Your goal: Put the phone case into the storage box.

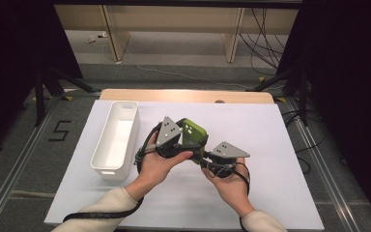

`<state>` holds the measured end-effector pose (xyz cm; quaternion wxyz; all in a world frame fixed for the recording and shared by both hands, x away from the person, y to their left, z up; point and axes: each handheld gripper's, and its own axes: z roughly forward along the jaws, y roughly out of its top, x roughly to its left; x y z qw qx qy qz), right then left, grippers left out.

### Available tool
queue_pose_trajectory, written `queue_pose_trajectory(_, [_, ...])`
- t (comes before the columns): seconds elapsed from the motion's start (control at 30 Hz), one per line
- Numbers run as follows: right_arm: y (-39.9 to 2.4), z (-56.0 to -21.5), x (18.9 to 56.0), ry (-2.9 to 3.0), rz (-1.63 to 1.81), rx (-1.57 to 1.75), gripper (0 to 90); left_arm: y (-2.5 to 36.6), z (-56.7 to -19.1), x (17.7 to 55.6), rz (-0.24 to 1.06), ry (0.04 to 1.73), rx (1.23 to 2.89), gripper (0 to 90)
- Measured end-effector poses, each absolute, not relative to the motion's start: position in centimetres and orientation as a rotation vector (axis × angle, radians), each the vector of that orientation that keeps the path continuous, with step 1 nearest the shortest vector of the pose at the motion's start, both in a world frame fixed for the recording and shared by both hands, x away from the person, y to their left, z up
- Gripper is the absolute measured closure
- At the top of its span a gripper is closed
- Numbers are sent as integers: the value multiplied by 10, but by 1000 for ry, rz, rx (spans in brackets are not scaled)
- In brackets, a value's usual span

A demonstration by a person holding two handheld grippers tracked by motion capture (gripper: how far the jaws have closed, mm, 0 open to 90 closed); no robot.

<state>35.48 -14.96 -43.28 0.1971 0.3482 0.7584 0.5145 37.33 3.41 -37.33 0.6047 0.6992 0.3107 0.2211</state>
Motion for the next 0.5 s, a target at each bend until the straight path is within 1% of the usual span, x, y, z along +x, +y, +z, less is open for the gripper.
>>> queue_pose_trajectory(0.27, [-150, -433, 356, 2128, 1438, 974, 766, 35, -374, 373, 511, 715, 1621, 157])
queue_pose_trajectory(0.4, [-150, -434, 356, 2132, 1435, 978, 718, 35, -374, 373, 512, 710, 1623, 158])
queue_pose_trajectory(0.47, [-150, -433, 356, 2132, 1433, 978, 681, 36, -373, 373, 510, 708, 1623, 158])
queue_pose_trajectory(0.5, [-150, -433, 356, 2131, 1437, 977, 647, 36, -373, 374, 512, 706, 1623, 159])
